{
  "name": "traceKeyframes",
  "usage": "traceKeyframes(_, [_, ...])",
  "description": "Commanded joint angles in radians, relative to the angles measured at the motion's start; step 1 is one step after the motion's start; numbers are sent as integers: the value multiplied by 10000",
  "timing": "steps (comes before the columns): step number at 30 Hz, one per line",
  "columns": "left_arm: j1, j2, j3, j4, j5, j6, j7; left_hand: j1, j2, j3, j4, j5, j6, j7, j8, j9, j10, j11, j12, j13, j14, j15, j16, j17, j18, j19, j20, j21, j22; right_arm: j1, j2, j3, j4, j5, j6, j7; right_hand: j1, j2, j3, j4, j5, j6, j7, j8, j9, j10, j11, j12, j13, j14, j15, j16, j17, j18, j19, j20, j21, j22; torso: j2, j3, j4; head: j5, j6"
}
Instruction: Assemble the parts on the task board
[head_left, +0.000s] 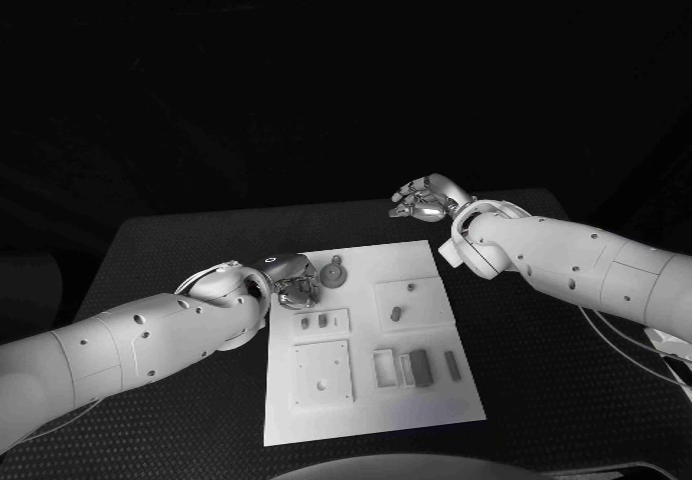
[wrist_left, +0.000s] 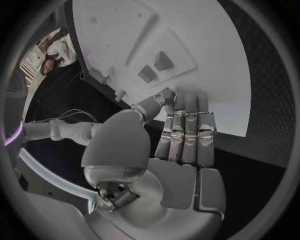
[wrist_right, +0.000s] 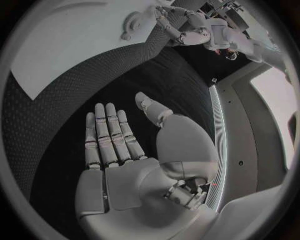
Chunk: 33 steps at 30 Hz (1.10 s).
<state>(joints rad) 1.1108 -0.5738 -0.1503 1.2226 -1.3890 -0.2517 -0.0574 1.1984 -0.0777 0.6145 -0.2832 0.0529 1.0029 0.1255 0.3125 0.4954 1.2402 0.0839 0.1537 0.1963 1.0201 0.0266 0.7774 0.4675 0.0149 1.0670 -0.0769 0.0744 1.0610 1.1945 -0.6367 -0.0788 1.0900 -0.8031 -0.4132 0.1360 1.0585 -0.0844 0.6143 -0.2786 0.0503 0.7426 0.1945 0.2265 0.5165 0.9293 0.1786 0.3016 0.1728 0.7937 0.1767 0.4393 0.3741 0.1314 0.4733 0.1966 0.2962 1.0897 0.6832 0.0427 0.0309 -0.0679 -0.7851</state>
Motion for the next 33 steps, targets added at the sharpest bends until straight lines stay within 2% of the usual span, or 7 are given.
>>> traceKeyframes(1, [5, 82, -6, -14, -82, 296, -63, -99, -22, 72, 13, 13, 49, 4, 15, 15, 74, 14, -44, 5, 9, -24, -72, 18, -30, 30, 29, -56, -14, -6, 2, 5, 19, -13, 101, 50, -21, -39, -65, 6, 0, -70, 354, 69, -16, 73, -9, -64, -10, 22, 35, -61, -9, -65, 7, 49, -33, 10, 5, -8, -1, -2, -8])
traceKeyframes(19, [3, 215, -108, -170, -500, 882, -381, -117, 21, 55, 10, 8, 51, 5, 14, 10, 97, 15, -87, 11, 21, -21, -114, 89, -35, 9, 33, -60, -17, -12, -6, 5, 27, -16, 131, 39, -20, -38, -67, 8, 0, -71, 355, 73, -24, 81, -9, -67, -30, 25, 37, -70, -9, -68, 6, 50, -43, 19, -1, -3, 4, -27, -39])
traceKeyframes(28, [-3, 363, -337, -452, -875, 713, -375, -119, 66, 52, 18, 9, 82, -9, 30, 14, 133, 3, -99, 22, 46, -29, -120, 145, -33, 25, 26, -49, -11, -17, -5, 5, 37, -24, 142, 32, -17, -37, -68, 8, 0, -71, 355, 75, -27, 84, -9, -68, -38, 28, 38, -74, -9, -68, 6, 50, -47, 23, 6, -16, -2, -17, -42])
traceKeyframes(33, [-10, 357, -364, -457, -833, 500, -326, -121, 59, 48, 13, 9, 84, -11, 31, 13, 138, 2, -108, 24, 47, -30, -128, 163, -34, 22, 26, -50, -11, -24, -13, 5, 41, -26, 138, 32, -16, -37, -68, 8, 0, -71, 355, 76, -29, 86, -9, -69, -43, 29, 38, -76, -9, -68, 7, 50, -50, 26, 5, -17, 5, -21, -36])
